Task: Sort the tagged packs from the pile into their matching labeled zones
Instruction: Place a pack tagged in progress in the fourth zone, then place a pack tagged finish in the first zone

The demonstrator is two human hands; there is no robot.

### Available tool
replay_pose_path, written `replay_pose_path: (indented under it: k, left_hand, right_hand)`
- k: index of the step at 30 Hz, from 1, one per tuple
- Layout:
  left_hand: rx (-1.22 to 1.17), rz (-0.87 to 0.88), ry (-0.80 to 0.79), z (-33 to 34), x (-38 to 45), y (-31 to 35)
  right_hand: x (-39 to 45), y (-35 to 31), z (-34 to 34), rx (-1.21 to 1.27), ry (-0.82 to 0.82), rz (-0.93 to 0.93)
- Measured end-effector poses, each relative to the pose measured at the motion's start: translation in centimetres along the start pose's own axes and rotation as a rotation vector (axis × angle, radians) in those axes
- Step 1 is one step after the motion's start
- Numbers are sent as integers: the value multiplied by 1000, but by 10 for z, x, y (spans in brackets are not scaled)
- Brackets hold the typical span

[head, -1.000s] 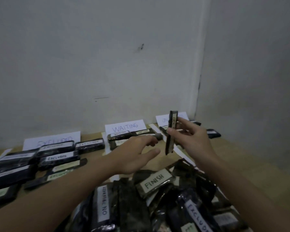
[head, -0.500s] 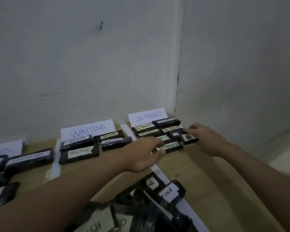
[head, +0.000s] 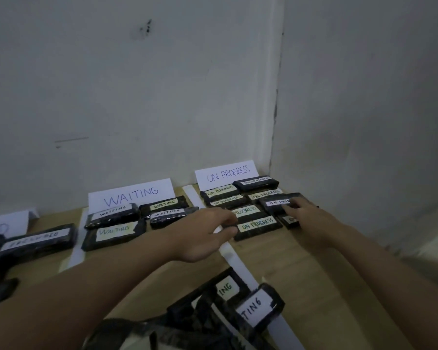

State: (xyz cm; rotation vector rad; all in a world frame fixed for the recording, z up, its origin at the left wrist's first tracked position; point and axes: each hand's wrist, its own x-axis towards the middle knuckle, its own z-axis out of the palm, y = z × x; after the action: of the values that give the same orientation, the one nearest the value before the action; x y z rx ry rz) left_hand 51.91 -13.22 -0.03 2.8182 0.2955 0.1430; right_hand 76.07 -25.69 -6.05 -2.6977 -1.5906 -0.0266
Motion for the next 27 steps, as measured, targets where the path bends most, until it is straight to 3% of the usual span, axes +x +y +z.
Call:
replay_pose_path:
  k: [5, 9, 12, 21, 24, 27]
  left_hand:
    - [2, -37, 24, -13, -30, -8]
    - [21, -71, 54, -21, -63, -11]
    - [16, -95, 80, -24, -88, -9]
    - [-109, -131, 162, -31, -140, -3]
    - [-203, -158, 200, -35, -150, -1]
    - [-414, -234, 283, -37, -155, 0]
  right_hand:
    - [-32, -67, -26, 337, 143, -277]
    - [-78, -130, -51, 501, -9, -439]
    - [-94, -157, -52, 463, -136, -409]
    - [-108, -175, -75, 575, -168, -215]
    - [-114, -180, -96, 558, -46, -210]
    - [-116, -190, -118, 540, 226, -221]
